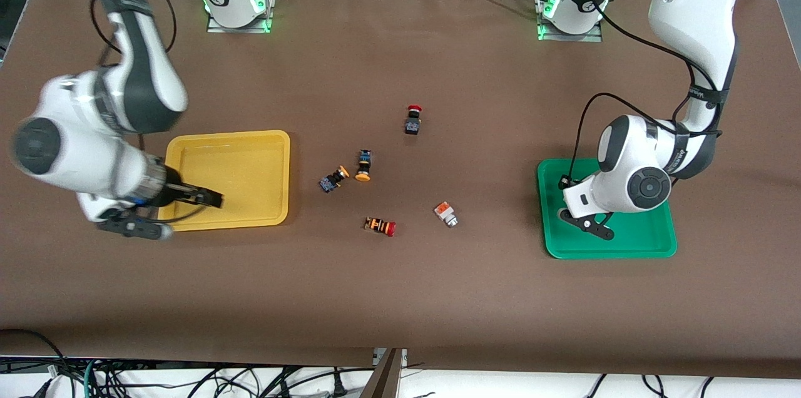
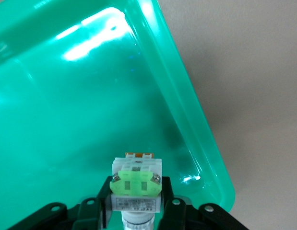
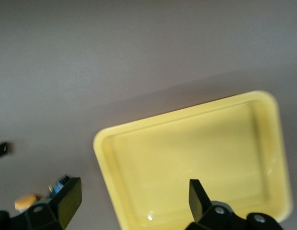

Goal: Place green and yellow buttons in trays
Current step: 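Carry the button to the green tray while the right gripper reaches out, then place the button in the green tray while the right gripper grasps another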

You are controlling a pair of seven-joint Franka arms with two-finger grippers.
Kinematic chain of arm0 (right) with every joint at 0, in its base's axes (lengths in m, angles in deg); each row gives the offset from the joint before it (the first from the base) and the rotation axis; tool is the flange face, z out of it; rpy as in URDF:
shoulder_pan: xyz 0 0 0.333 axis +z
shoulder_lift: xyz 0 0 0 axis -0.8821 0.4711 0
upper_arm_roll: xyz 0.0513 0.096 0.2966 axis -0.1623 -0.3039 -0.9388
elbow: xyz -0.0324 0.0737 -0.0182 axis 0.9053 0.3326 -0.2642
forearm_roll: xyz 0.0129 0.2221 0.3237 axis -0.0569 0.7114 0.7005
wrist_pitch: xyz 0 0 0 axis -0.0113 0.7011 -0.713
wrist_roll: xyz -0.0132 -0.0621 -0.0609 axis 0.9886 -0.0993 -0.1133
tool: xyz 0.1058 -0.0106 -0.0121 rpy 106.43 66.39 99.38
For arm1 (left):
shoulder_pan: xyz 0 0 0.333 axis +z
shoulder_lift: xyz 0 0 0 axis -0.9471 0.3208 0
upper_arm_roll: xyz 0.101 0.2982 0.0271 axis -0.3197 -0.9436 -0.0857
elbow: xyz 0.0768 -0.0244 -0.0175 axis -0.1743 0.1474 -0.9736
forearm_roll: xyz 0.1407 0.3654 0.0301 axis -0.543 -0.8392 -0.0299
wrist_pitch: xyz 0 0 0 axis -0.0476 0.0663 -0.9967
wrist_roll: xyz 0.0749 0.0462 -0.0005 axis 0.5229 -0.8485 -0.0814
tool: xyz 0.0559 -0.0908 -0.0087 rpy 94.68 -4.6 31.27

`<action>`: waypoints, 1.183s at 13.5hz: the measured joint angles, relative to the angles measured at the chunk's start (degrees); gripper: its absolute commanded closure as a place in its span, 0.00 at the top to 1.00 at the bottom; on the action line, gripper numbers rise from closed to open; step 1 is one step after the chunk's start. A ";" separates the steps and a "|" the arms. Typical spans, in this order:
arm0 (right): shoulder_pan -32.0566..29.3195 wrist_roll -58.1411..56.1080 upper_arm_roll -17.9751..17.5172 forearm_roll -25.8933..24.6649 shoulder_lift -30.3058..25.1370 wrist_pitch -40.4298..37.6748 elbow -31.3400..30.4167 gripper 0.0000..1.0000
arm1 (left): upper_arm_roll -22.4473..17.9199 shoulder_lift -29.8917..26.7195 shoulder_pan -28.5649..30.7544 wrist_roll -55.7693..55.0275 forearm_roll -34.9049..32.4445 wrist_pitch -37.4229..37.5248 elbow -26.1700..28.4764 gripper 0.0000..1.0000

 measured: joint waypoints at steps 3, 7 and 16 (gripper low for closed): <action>6.46 19.87 0.00 -1.28 5.22 6.05 -0.01 0.99 | 0.16 -0.36 -0.01 -0.03 0.00 -0.21 0.18 1.00; 13.58 42.09 0.04 -3.42 9.91 11.03 0.08 0.99 | 1.59 -3.47 -0.27 -4.25 0.02 1.95 -1.34 1.00; 16.77 66.14 0.33 -5.42 13.97 13.89 -0.17 0.99 | 4.56 1.49 -6.28 -39.34 11.97 7.63 -18.80 1.00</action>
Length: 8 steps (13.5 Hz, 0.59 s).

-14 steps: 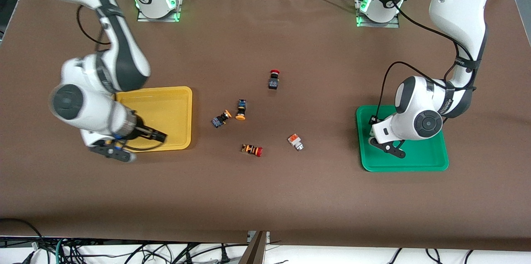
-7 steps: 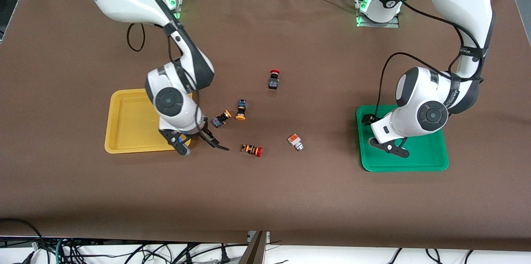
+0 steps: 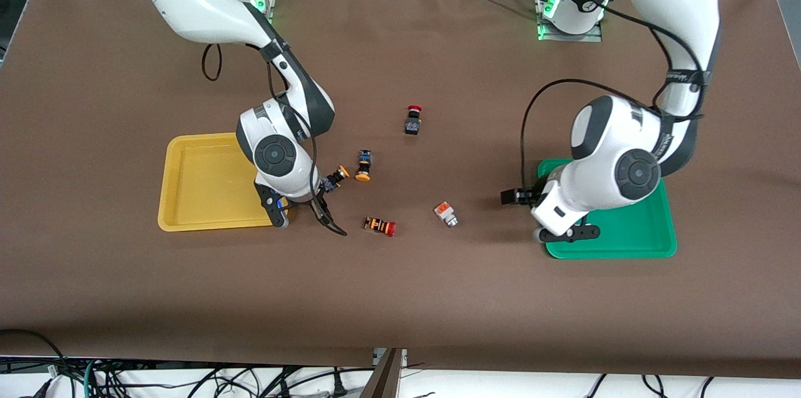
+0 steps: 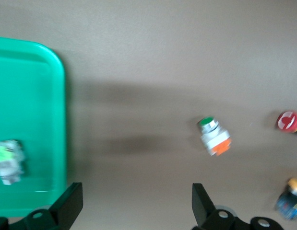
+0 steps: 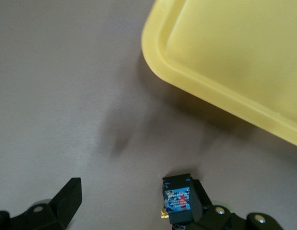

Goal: Place green and yellow buttons in trays
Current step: 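Place the button in the green tray while the right gripper grasps another, then grasp the green-topped button while the right gripper carries the blue button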

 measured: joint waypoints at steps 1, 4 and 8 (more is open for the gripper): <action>0.30 0.94 0.00 0.00 0.50 -0.03 -0.24 0.99 | 0.03 1.65 -0.85 -4.45 0.02 -0.18 -2.23 1.00; 1.42 2.16 -0.04 0.00 1.59 -0.06 -2.12 0.99 | 0.06 4.61 -3.46 -15.84 0.03 -2.31 -5.57 1.00; 3.64 2.52 -0.07 0.00 1.65 -0.53 -3.96 0.68 | -0.55 6.43 -3.48 -20.38 0.02 -5.68 -5.68 1.00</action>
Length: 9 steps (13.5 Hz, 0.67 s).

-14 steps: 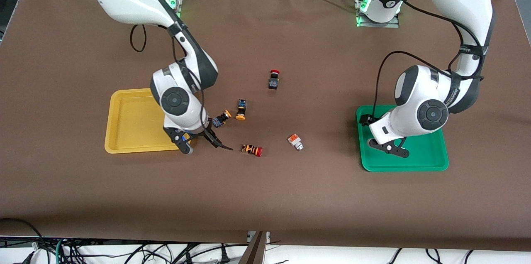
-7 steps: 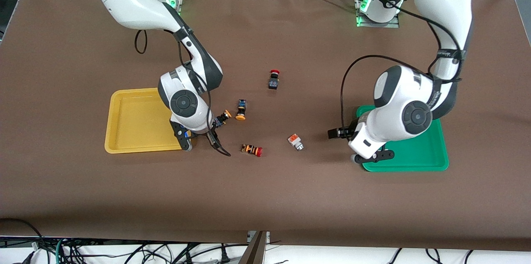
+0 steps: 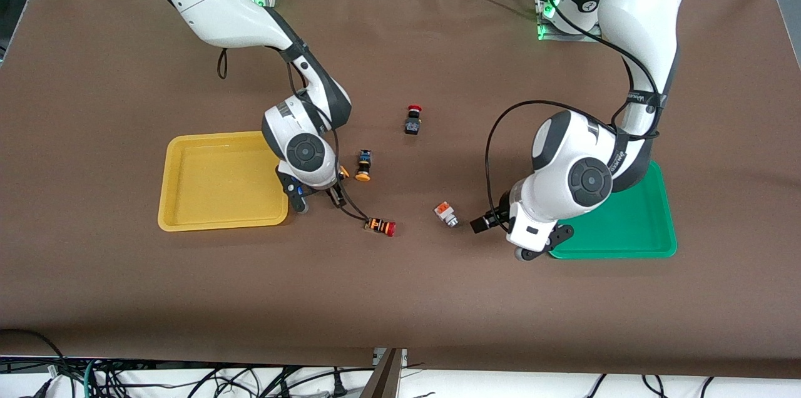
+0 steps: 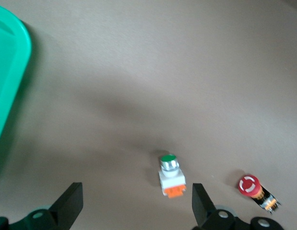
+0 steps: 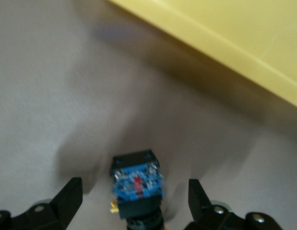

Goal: Place green and yellow buttons in trays
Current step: 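Grasp the green-topped button while the right gripper carries the blue button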

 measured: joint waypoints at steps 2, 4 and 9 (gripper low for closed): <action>0.68 0.01 0.00 0.00 -0.03 0.02 -0.20 0.27 | 0.20 1.23 -0.27 -1.21 0.01 -0.08 0.00 1.00; 0.61 -0.70 0.07 0.00 -0.31 0.07 -0.08 0.01 | 0.31 3.05 -2.26 -5.87 0.01 -2.87 0.00 1.00; -2.50 -16.06 0.93 -0.01 -1.18 -0.48 0.63 0.00 | 0.48 7.12 -4.26 -9.75 0.15 -11.12 -0.03 1.00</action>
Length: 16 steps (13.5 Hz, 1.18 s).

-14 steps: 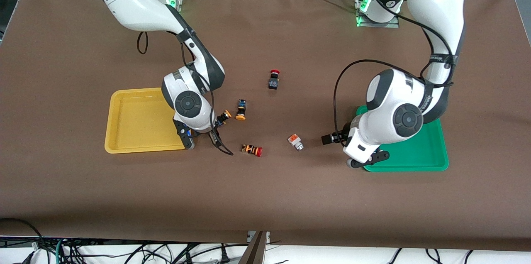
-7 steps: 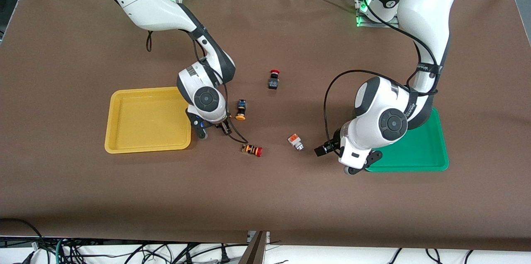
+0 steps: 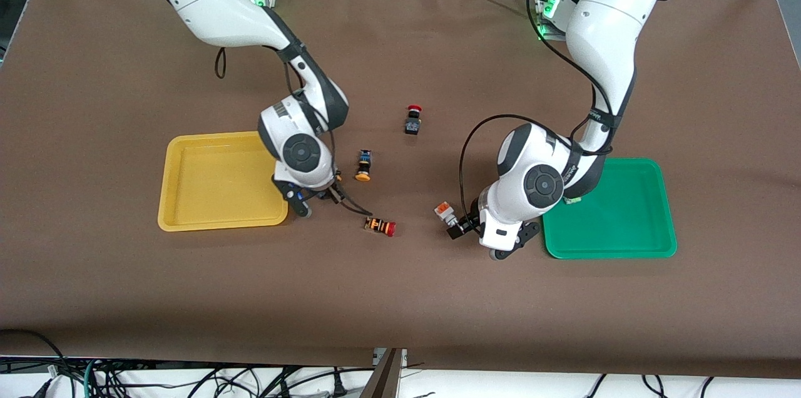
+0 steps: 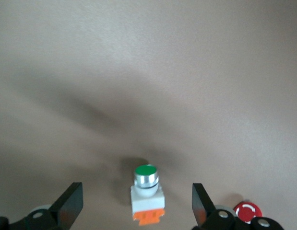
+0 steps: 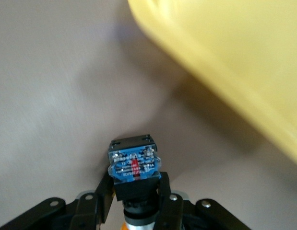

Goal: Place green and yellow buttons in trays
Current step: 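Grasp the green-topped button while the right gripper carries the blue button, then release the blue button in the yellow tray while the left gripper lifts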

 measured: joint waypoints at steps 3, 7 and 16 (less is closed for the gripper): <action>-6.99 -15.66 0.13 2.53 -4.15 -8.89 3.32 0.00 | 0.12 1.21 -0.76 -1.05 3.28 -2.05 0.01 1.00; -16.77 -38.71 0.26 7.12 -7.04 -21.05 8.28 0.00 | 0.20 1.80 -2.24 -4.92 5.06 -2.08 0.46 1.00; -18.20 -56.82 5.13 7.07 -10.42 -1.33 -11.57 0.00 | 0.03 3.12 -3.77 -5.46 4.89 -2.10 1.67 0.23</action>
